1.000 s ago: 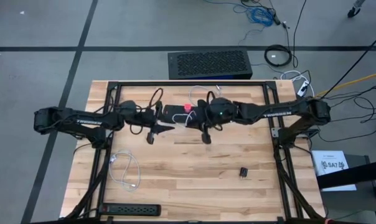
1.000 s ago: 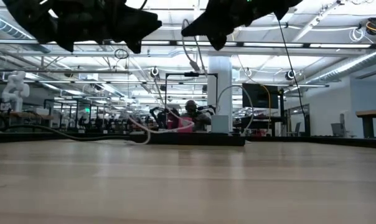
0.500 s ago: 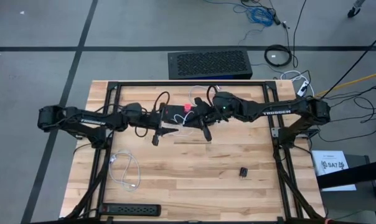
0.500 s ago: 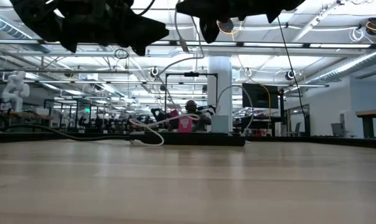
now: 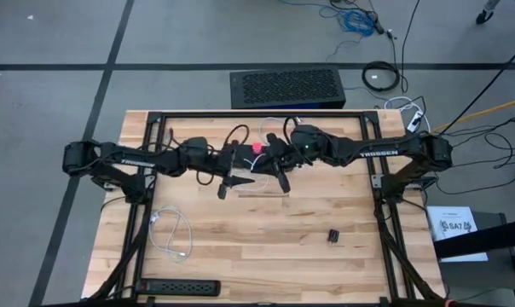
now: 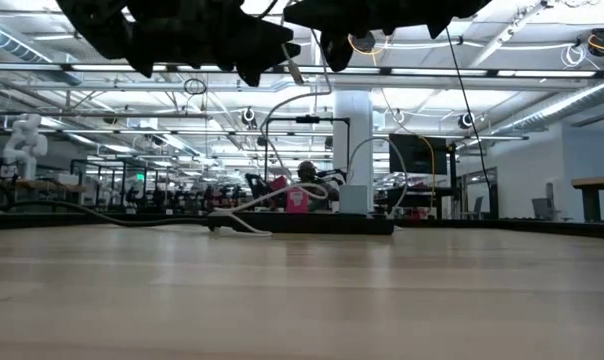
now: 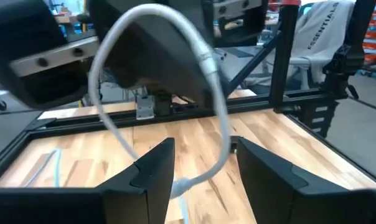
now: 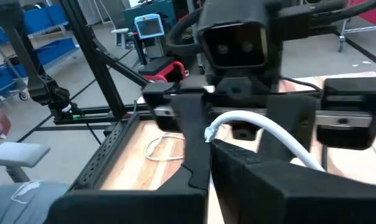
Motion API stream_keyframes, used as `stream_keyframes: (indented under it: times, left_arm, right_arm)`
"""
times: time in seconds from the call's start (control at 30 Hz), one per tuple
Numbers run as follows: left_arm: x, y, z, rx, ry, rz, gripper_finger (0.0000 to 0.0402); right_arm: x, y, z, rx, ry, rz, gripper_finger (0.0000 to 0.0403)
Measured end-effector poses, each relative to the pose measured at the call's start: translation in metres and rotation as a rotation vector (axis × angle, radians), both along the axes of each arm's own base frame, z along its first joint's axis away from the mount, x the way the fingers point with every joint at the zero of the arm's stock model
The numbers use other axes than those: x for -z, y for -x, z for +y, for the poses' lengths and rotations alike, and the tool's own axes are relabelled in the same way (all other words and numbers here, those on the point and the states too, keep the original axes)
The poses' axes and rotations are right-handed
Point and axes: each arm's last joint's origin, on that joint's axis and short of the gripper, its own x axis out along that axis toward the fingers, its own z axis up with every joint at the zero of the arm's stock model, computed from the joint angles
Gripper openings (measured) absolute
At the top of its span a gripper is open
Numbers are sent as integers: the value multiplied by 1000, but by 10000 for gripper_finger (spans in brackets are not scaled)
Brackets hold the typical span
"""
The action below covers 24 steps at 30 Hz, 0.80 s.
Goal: Insert USB
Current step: Insert the white USB cable into the pink charger adapter
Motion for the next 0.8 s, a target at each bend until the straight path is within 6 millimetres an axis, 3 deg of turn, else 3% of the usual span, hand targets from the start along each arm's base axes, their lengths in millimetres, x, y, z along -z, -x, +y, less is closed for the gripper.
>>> stream_keyframes:
  times: [0.23,0.47,0.63,0.8]
  left_arm:
    - [-1,-2,0,5,-2,11,141]
    - [2,-2,0,9,-47,26,17]
    - [-3,1,8,-30,-29,7,6]
    - [-23,16,15,-72,1,-55,4]
  right_arm:
    - [1,1,-5,13,-2,8,1]
    - [2,2,-10,4,-10,18,1]
    - [6,5,-17,7,-16,65,1]
    - [15,10,-26,39,-26,163,17]
